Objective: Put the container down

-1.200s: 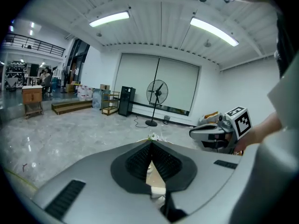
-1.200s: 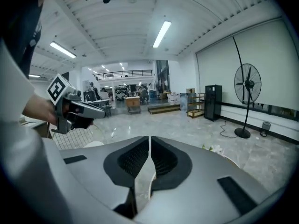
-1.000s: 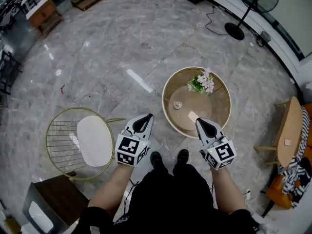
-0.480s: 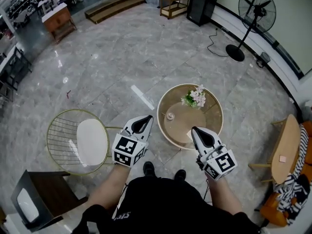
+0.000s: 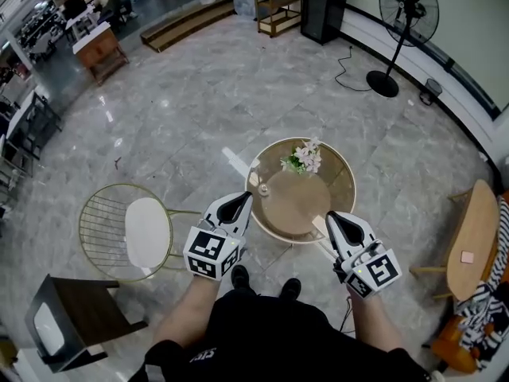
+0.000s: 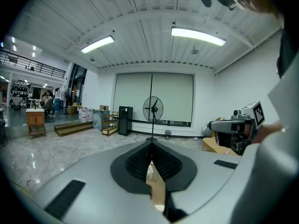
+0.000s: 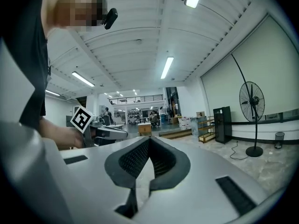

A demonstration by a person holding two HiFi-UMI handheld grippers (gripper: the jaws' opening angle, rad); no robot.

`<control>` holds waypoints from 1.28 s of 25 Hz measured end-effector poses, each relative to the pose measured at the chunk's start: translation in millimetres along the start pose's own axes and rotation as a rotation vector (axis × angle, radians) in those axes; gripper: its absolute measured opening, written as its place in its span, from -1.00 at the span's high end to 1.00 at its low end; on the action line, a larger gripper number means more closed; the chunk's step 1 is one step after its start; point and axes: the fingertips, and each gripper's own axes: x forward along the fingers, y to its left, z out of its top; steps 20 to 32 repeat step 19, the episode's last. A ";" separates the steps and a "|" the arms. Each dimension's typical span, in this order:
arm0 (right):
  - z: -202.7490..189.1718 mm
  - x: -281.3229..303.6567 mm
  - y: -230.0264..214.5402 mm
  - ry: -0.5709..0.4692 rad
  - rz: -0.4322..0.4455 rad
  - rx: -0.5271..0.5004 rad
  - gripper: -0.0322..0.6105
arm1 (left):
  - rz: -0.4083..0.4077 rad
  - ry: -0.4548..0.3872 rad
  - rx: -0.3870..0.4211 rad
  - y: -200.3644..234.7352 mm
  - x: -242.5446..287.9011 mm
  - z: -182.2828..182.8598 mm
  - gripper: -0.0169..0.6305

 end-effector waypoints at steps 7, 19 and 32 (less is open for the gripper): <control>15.5 3.1 -4.2 -0.042 -0.007 0.001 0.87 | -0.005 -0.026 0.030 1.7 2.6 14.2 0.91; 24.8 24.1 6.3 -0.048 -0.021 -0.005 0.87 | -0.031 -0.054 0.090 26.3 -4.1 26.3 0.91; 24.8 24.1 6.3 -0.048 -0.021 -0.005 0.87 | -0.031 -0.054 0.090 26.3 -4.1 26.3 0.91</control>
